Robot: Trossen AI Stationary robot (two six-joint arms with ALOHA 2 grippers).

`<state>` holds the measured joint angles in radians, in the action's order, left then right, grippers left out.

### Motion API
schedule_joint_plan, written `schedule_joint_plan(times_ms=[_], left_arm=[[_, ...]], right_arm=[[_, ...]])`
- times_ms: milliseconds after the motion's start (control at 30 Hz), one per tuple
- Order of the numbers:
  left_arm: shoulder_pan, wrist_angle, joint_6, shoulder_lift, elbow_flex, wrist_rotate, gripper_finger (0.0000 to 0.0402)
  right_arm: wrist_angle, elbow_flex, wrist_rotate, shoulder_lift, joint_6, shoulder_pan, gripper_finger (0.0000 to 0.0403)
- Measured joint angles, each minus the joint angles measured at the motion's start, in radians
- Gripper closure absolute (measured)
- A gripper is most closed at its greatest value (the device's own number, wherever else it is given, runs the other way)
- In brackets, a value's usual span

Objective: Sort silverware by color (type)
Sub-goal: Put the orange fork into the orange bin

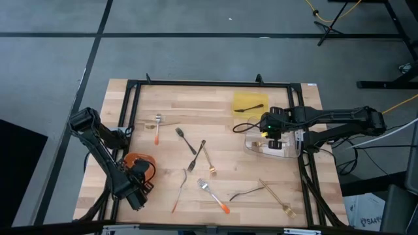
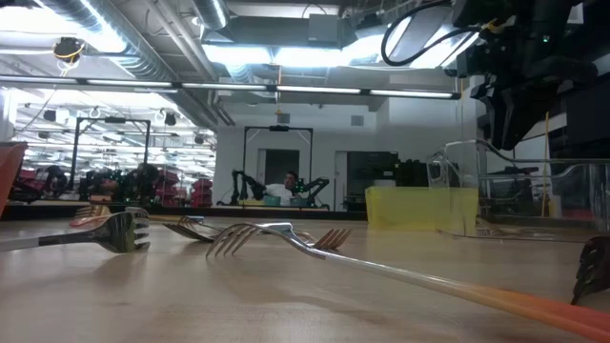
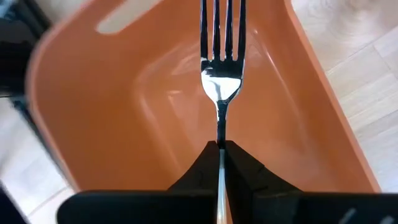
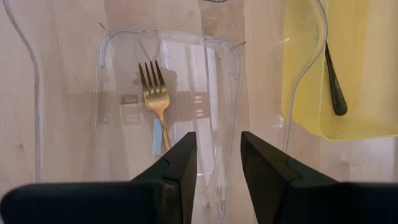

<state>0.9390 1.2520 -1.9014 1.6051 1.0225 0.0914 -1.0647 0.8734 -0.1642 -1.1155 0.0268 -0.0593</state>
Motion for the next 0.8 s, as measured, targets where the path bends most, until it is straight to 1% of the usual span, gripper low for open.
schedule_joint_plan(times_ms=[267, 567, 800], left_arm=[[0.0, -0.147, 0.0, 0.0, -0.105, -0.005, 0.0398], [0.0, -0.187, 0.001, 0.0, -0.159, -0.008, 0.0398], [0.0, -0.252, 0.001, 0.0, -0.193, -0.008, 0.0397]], right_arm=[[0.0, 0.0, 0.0, 0.0, 0.0, 0.0, 0.0288], [0.0, 0.0, 0.0, 0.0, 0.0, 0.0, 0.0287], [0.0, 0.0, 0.0, 0.0, 0.0, 0.0, 0.0287]])
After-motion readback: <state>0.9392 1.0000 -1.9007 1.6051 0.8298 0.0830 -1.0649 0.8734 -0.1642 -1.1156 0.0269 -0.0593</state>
